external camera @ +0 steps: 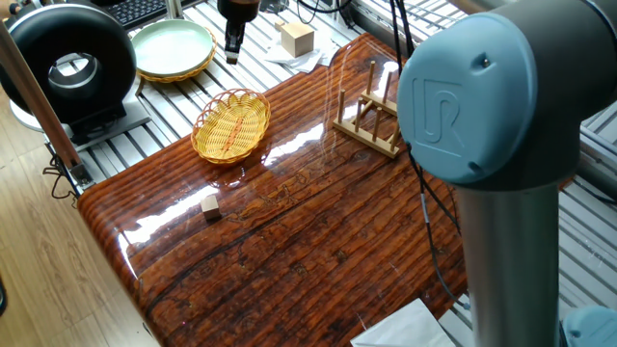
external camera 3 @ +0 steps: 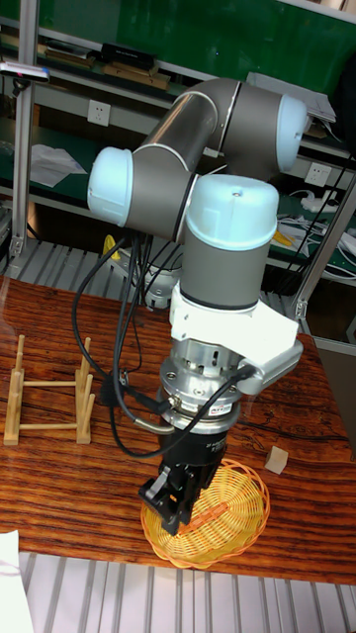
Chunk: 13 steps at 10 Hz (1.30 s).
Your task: Put the dish on the dish rack
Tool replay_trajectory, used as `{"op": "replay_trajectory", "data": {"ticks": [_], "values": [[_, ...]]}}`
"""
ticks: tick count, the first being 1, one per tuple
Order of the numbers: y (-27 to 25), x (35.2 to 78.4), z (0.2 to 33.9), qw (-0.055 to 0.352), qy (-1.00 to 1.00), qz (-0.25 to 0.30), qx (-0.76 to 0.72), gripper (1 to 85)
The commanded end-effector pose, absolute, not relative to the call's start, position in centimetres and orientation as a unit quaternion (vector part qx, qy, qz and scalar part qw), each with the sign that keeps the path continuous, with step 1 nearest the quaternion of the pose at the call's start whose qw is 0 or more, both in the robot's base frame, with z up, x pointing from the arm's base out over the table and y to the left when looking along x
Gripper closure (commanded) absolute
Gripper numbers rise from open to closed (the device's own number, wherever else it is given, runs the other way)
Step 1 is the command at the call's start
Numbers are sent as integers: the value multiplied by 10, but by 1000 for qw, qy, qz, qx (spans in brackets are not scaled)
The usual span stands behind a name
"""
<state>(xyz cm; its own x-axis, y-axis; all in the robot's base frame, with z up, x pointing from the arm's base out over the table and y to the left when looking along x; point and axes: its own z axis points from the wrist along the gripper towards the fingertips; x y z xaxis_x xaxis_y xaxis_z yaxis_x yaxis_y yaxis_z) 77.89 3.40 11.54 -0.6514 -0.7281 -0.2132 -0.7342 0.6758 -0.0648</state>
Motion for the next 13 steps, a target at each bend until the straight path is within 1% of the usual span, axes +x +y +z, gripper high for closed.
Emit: {"op": "replay_trajectory", "data": {"ticks": [1, 3, 4, 7, 10, 12, 13], "values": [[31, 768, 112, 96, 909, 23, -405, 260], [31, 756, 105, 76, 908, 31, -410, 260], [40, 757, 102, 86, 909, 47, -406, 270], [33, 752, 96, 71, 909, 37, -409, 297], [30, 753, 97, 70, 913, 35, -401, 333], [27, 755, 96, 71, 914, 29, -398, 337], [30, 754, 97, 71, 912, 35, -402, 330]]}}
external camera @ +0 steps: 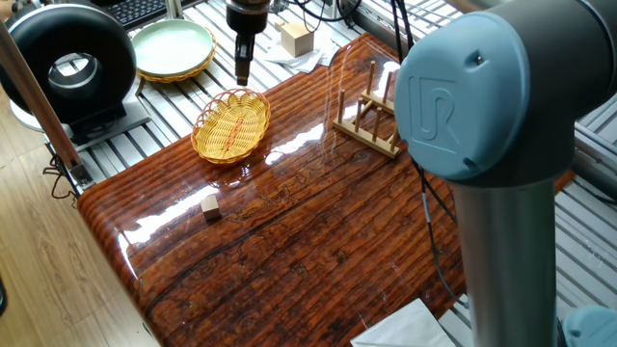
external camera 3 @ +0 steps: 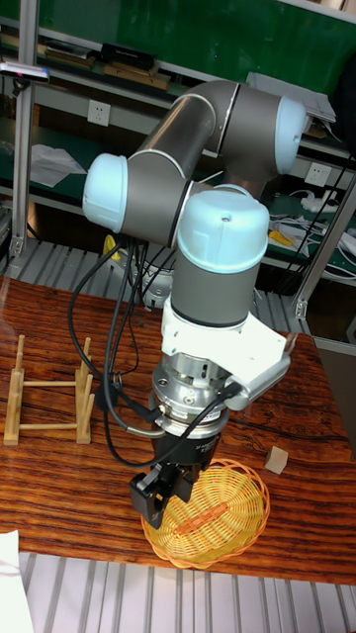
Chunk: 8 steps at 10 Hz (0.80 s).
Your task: Put the dish on the dish rack
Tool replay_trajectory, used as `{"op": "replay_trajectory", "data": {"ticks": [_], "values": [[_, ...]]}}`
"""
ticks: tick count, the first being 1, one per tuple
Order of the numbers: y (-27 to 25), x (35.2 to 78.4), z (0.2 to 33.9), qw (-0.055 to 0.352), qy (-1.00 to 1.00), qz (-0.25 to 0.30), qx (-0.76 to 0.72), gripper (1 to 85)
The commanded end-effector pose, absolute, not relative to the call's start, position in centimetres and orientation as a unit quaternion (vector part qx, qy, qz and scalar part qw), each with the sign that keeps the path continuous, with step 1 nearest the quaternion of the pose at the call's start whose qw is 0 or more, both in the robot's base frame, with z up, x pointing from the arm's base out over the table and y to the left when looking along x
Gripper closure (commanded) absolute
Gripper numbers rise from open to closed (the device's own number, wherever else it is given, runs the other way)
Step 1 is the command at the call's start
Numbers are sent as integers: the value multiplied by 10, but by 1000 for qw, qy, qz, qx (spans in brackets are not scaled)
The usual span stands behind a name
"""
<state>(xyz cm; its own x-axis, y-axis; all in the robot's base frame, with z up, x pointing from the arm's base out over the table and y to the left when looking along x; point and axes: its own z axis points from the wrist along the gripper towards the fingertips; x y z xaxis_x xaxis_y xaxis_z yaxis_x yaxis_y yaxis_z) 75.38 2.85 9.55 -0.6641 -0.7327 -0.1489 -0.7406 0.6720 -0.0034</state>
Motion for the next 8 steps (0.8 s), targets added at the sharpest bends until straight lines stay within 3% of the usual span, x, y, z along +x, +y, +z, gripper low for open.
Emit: {"op": "replay_trajectory", "data": {"ticks": [1, 8], "values": [[32, 751, 97, 67, 911, 39, -404, 323], [19, 751, 95, 58, 918, 17, -392, 333]]}}
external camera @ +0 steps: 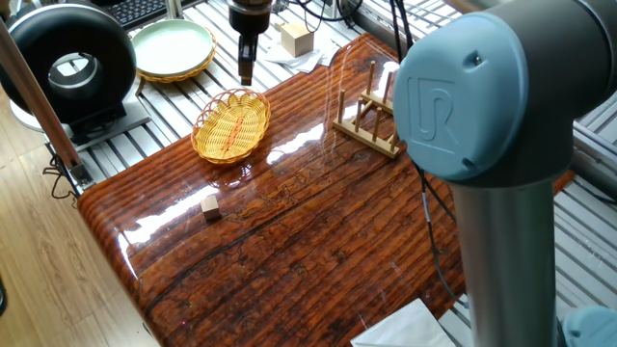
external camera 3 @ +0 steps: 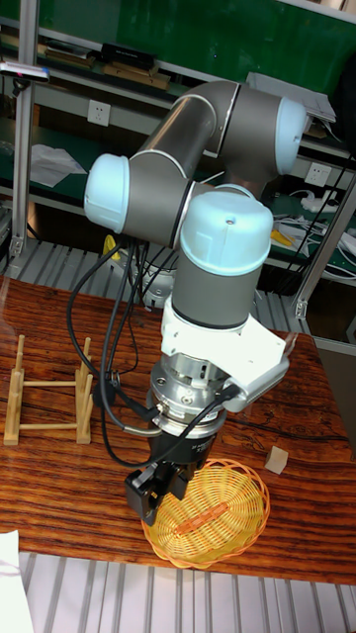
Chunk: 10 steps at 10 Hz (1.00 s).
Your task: Put the dish on the dish rack
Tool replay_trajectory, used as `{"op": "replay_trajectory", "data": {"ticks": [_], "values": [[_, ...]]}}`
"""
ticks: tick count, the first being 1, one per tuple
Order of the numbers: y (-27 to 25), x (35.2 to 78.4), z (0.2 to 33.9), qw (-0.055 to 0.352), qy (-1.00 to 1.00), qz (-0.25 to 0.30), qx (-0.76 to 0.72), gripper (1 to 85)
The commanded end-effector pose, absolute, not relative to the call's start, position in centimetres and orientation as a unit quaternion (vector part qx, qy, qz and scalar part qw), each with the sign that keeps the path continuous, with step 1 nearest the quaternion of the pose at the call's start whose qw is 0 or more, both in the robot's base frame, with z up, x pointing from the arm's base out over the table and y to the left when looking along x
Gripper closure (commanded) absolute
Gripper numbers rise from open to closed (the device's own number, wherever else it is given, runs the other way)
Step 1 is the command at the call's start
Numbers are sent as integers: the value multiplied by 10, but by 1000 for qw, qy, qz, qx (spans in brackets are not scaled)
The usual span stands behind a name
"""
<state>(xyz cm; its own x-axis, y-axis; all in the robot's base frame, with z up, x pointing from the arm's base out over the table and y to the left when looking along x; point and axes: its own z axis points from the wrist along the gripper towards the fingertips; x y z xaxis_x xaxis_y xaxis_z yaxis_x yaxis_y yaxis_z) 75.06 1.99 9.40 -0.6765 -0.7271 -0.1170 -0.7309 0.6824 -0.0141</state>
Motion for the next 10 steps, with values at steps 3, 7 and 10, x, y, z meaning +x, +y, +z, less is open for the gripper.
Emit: {"op": "replay_trajectory", "data": {"ticks": [3, 7, 10], "values": [[21, 764, 77, 69, 921, 21, -383, 343], [26, 779, 53, 85, 921, 22, -381, 350], [26, 778, 48, 89, 919, 29, -383, 353]]}}
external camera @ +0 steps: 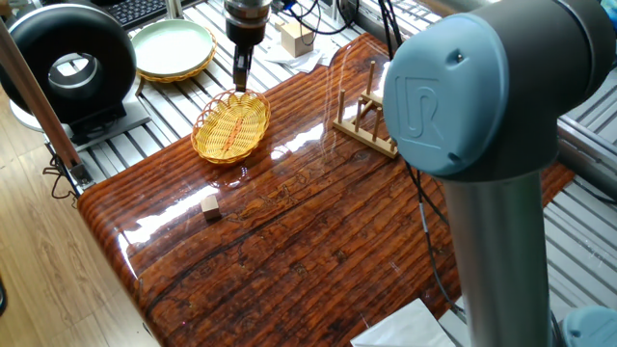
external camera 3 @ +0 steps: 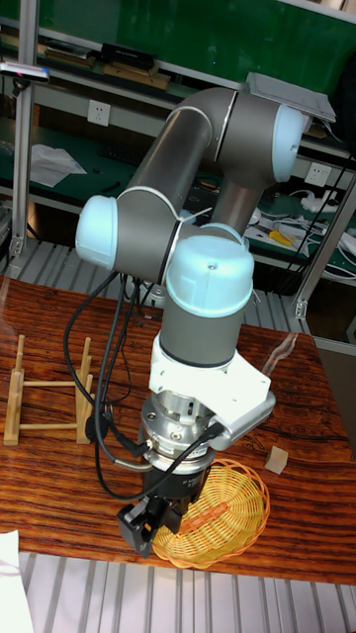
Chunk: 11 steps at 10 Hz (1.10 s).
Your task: Put the dish on the dish rack
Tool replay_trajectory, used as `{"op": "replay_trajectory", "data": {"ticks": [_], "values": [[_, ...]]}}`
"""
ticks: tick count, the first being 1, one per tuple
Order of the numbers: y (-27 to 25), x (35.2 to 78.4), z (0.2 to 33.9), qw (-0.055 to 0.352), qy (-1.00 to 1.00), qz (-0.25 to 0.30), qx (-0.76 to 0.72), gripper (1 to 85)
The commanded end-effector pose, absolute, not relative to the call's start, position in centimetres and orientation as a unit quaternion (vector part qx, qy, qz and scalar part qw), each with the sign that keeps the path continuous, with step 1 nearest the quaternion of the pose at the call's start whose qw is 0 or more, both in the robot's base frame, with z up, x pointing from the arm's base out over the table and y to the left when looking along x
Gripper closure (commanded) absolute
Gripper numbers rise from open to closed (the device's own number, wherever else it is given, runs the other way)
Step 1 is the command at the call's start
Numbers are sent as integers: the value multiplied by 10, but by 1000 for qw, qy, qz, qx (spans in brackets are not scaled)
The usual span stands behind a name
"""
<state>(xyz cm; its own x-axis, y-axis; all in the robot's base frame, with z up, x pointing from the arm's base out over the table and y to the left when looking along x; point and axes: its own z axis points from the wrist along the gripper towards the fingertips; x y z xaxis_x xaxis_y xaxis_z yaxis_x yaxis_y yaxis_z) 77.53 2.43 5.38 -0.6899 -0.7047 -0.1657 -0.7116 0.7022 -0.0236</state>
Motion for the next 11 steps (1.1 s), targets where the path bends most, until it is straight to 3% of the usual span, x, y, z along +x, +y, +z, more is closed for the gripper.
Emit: {"op": "replay_trajectory", "data": {"ticks": [1, 11], "values": [[25, 777, 47, 89, 919, 29, -384, 360], [32, 775, 36, 90, 919, 37, -383, 457]]}}
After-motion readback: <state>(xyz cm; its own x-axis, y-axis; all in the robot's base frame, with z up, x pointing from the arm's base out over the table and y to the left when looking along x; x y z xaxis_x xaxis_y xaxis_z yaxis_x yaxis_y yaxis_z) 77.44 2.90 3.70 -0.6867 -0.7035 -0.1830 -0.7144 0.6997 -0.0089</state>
